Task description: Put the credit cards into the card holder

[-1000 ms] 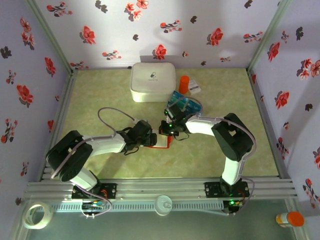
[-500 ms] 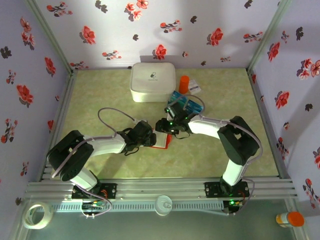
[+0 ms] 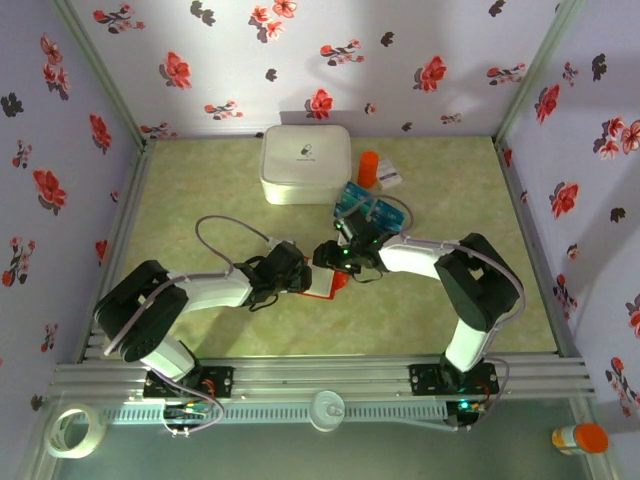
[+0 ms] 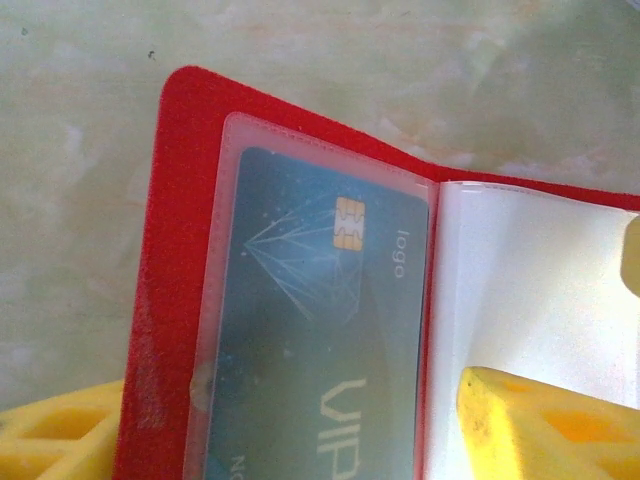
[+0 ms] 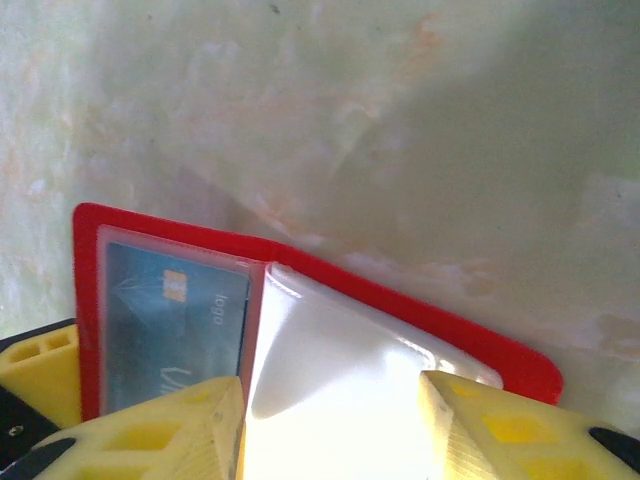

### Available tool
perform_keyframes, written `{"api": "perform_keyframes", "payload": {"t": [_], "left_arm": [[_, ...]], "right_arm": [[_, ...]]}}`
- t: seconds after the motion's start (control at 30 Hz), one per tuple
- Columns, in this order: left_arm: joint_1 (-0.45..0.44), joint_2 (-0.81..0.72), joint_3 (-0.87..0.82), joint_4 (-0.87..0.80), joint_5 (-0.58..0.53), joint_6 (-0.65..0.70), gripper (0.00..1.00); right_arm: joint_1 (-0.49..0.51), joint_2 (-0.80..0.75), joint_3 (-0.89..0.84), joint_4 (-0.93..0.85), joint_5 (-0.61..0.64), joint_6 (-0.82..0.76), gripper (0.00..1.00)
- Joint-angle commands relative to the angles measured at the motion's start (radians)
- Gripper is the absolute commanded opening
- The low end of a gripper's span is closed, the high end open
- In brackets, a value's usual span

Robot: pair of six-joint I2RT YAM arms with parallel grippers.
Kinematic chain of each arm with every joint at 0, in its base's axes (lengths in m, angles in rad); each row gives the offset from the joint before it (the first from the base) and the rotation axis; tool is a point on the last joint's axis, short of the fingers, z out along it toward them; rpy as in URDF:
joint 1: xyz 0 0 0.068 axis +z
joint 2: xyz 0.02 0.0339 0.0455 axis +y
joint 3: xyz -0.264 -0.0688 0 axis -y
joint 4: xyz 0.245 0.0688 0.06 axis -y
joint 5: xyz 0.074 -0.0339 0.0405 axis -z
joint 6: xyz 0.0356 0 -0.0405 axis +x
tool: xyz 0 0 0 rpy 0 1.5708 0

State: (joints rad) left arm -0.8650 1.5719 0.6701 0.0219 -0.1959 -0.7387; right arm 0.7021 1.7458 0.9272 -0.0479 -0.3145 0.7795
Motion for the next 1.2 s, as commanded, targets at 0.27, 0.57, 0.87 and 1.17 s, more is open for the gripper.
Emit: {"api": "perform_keyframes", "payload": {"t": [0.27, 0.57, 0.87, 1.17], "left_arm": [[-0.020, 0.036, -0.026, 0.013, 0.143, -0.012, 0.84], [-0.024, 0.039, -0.014, 0.010, 0.149, -0.006, 0.90], [-0.028, 0.057, -0.018, 0.012, 0.151, 0.000, 0.92], [-0.029, 0.090, -0.061, 0.068, 0.152, -0.009, 0.76]], "right_arm": [[-0.004, 0.024, 0.010, -0.020, 0.006, -0.014, 0.29], [0.000, 0.065, 0.034, -0.035, -0.006, -0.017, 0.20], [0.033, 0.130, 0.109, -0.056, -0.014, -0.016, 0.18], [0.033, 0.127, 0.140, -0.067, -0.009, -0.009, 0.22]]}}
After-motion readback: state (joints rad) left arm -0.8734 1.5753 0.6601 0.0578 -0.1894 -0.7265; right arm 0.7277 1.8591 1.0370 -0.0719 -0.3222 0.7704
